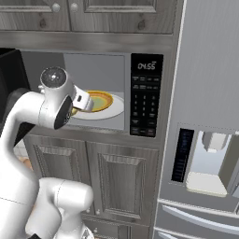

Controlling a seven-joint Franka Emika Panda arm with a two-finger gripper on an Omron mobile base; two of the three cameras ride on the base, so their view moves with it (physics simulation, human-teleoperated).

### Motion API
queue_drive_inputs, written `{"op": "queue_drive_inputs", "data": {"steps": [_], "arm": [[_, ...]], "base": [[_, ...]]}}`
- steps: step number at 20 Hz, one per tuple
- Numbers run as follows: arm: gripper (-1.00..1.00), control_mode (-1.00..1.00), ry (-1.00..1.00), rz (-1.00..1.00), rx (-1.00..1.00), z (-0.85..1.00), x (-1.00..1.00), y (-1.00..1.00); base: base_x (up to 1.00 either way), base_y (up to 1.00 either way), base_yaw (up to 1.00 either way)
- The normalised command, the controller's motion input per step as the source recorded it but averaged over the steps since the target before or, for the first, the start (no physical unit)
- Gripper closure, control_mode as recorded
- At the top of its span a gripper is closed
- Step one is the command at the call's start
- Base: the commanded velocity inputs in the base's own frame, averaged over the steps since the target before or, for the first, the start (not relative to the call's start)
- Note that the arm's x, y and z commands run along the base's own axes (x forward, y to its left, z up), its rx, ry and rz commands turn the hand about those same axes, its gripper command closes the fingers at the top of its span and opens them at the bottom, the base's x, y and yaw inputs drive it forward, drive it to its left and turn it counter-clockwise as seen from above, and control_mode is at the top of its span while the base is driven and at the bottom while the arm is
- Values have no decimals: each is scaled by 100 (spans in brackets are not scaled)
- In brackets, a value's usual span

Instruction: Retrieve the reheated potato from the microwave, then place the potato, cheese, and condiment on the cutting board.

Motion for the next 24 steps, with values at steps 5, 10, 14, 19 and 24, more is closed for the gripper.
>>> {"op": "queue_drive_inputs", "data": {"steps": [5, 10, 14, 19, 24], "arm": [[100, -100, 6, 0, -1, 0, -4, 2], [100, -100, 0, 0, 0, 0, 0, 0], [100, -100, 0, 0, 0, 0, 0, 0], [100, -100, 0, 0, 0, 0, 0, 0], [100, -100, 0, 0, 0, 0, 0, 0]], "base": [[0, 0, 0], [0, 0, 0], [0, 0, 0], [0, 0, 0], [0, 0, 0]]}}
